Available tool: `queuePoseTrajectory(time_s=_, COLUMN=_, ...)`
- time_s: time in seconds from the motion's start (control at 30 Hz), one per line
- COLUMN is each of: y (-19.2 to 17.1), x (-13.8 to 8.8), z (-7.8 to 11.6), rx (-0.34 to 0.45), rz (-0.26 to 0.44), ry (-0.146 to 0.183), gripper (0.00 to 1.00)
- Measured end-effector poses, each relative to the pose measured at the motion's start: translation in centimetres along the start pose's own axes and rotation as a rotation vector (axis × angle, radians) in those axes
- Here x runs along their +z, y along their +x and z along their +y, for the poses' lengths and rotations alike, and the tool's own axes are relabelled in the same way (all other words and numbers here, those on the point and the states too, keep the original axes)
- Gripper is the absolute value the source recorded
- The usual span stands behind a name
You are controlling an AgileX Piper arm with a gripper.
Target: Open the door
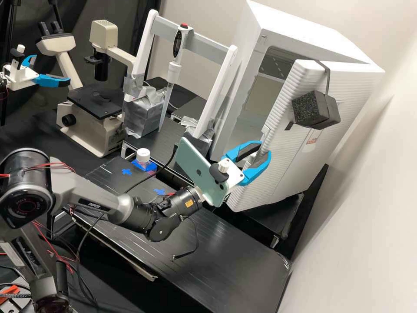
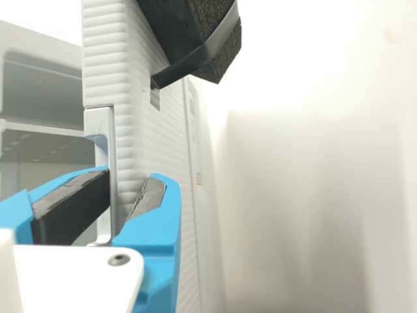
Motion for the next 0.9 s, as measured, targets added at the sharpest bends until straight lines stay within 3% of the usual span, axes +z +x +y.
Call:
queuePoseTrajectory(time_s=0.07, y=-1.0, x=-0.1, z=0.7, rx=0.028, rz=-0.012, ry=-0.008, gripper=1.0)
queuePoseTrajectory(time_s=0.17, y=-2.9, x=-0.3, z=1.9, rx=0.078, rz=-0.022, ry=0.03, gripper=1.0)
queuePoseTrajectory(time_s=0.27, y=-4.5, x=-1.3, z=2.5, rx=0.11, rz=0.022, ry=0.052, gripper=1.0)
queuePoseTrajectory(time_s=0.4, y=-6.2, x=-4.2, z=2.1, rx=0.107, rz=0.156, ry=0.043, gripper=1.0)
queuePoseTrajectory(time_s=0.53, y=-7.6, x=-7.4, z=0.3, rx=0.002, rz=0.305, ry=0.057, gripper=1.0)
queuePoseTrajectory(time_s=0.7, y=-9.3, x=-10.3, z=-2.3, rx=-0.114, rz=0.4, ry=0.171, gripper=1.0)
queuePoseTrajectory(time_s=0.9, y=-10.5, x=-11.1, z=-5.2, rx=-0.198, rz=0.474, ry=0.238, gripper=1.0)
